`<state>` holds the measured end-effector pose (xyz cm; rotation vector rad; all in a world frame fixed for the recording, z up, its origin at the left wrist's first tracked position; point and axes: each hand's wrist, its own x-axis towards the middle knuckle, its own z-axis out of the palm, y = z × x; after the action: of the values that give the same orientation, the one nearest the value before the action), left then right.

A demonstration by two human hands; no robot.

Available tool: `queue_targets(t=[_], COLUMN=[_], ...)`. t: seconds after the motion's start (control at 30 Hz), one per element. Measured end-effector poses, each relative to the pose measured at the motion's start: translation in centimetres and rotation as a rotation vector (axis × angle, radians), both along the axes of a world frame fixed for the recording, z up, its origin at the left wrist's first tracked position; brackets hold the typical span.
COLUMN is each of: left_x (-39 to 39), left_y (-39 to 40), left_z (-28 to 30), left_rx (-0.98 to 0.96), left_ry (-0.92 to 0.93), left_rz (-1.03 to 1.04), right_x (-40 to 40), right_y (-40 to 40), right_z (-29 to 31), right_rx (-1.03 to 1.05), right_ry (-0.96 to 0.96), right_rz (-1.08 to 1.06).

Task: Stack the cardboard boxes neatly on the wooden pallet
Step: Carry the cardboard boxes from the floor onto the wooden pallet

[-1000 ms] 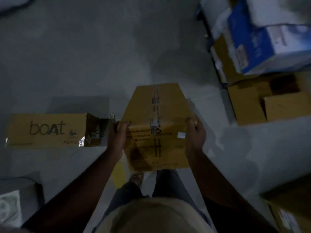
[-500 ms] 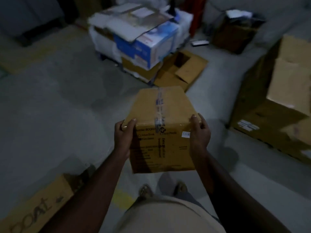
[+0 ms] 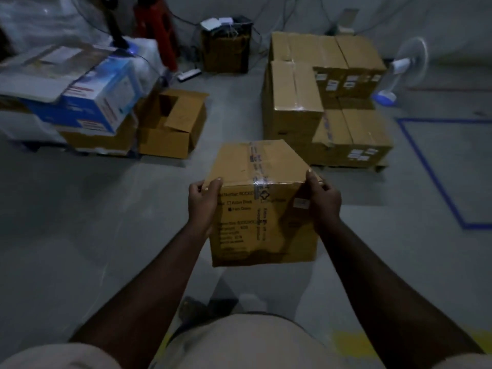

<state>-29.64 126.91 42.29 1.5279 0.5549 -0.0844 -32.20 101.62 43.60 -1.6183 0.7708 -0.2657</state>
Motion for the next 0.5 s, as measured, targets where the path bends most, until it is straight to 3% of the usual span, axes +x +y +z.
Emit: queue_targets(t=[0.27, 0.5], left_x=[-2.2, 2.6], left_y=[-16.9, -27.5], left_z=[1.1, 0.6], left_rx=[-0.012, -0.046], left_ry=[0.039, 0.060], left_rz=[-0.255, -0.348], right_x=[-6.1, -2.8], right_y=[-16.4, -26.5], right_z=[-0.3, -0.5], right_rx=[-0.061, -0.065], right_ry=[0.110, 0.090], right_rz=[-0.213, -0.322])
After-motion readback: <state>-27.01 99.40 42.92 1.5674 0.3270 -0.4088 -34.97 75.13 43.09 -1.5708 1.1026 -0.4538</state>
